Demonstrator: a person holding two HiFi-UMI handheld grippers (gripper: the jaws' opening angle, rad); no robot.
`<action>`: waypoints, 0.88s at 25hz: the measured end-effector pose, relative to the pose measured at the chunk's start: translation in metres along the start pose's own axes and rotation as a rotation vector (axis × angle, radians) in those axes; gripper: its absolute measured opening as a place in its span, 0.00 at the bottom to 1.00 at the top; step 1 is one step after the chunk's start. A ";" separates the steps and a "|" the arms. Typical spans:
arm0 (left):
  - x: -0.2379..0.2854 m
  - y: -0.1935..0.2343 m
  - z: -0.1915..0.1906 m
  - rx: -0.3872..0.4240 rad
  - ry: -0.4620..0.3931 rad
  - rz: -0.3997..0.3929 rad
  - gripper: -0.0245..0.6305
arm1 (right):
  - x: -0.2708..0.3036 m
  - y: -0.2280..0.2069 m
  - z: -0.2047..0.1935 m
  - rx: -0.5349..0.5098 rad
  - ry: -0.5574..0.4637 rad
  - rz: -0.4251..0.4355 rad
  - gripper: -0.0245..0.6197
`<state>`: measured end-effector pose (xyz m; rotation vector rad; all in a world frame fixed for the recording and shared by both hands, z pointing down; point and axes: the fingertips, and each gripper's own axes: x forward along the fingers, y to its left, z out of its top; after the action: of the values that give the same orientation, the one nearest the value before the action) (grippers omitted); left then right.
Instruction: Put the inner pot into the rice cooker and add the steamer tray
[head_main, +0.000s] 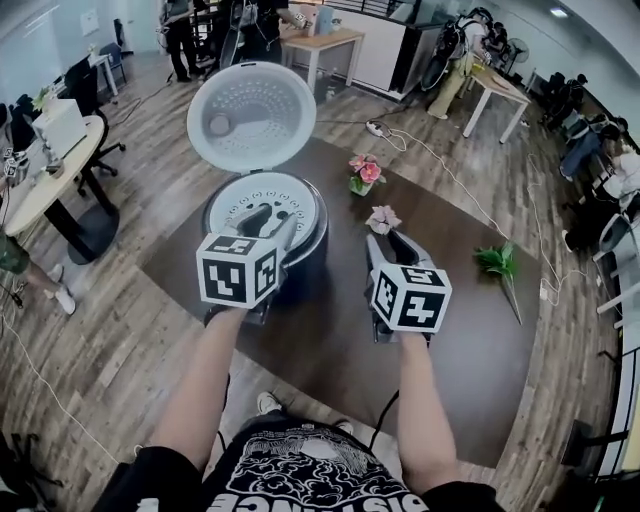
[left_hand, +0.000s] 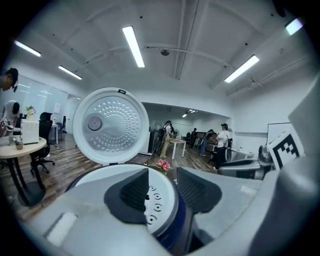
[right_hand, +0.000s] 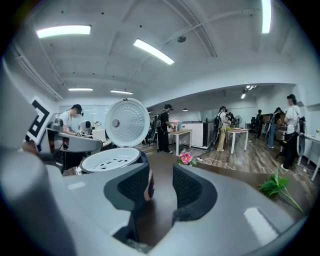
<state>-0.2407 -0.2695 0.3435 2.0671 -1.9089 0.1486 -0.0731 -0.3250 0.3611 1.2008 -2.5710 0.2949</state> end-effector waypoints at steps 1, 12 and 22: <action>0.003 -0.011 -0.001 0.015 0.002 -0.015 0.30 | -0.006 -0.009 -0.003 0.009 -0.001 -0.015 0.27; 0.049 -0.121 -0.025 0.114 0.067 -0.203 0.28 | -0.092 -0.117 -0.033 0.112 -0.022 -0.212 0.19; 0.073 -0.195 -0.047 0.167 0.103 -0.353 0.19 | -0.159 -0.169 -0.045 0.101 -0.063 -0.334 0.08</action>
<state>-0.0350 -0.3142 0.3772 2.4175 -1.4882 0.3327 0.1621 -0.3045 0.3590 1.6714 -2.3759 0.3196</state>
